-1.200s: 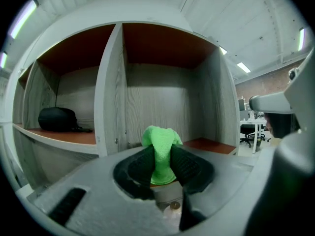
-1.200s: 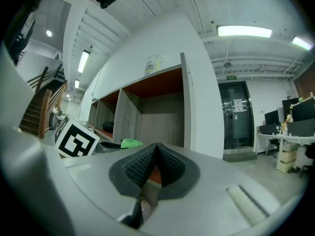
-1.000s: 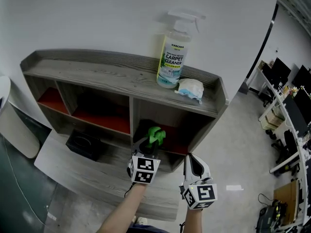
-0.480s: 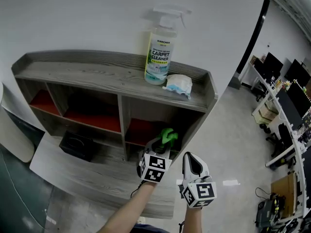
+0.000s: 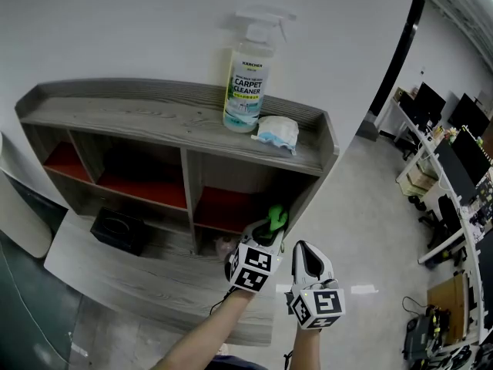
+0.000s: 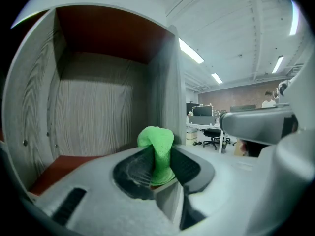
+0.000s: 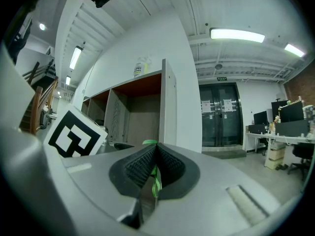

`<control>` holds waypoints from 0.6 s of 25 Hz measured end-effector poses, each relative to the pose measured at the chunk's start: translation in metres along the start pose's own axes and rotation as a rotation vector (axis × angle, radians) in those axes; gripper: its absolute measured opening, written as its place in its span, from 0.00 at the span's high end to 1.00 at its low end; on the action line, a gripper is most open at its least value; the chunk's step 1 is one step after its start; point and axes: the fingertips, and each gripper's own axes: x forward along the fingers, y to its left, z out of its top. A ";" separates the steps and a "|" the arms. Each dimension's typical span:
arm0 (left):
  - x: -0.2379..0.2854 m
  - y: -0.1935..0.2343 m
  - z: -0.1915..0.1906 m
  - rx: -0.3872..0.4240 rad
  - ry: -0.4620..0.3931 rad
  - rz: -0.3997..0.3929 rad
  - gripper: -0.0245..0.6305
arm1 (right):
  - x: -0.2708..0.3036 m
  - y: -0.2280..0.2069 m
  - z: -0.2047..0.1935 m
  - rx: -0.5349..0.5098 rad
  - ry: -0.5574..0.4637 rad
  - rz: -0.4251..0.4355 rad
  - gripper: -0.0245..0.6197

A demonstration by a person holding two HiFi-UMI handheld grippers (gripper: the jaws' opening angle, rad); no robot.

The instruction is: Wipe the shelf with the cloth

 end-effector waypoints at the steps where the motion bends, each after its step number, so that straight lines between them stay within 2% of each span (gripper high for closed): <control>1: 0.000 -0.002 0.005 0.007 -0.008 -0.008 0.83 | 0.000 0.000 0.000 0.000 0.001 -0.001 0.95; 15: -0.008 0.002 0.121 0.103 -0.162 -0.082 0.83 | 0.007 0.008 -0.003 0.002 0.009 0.008 0.95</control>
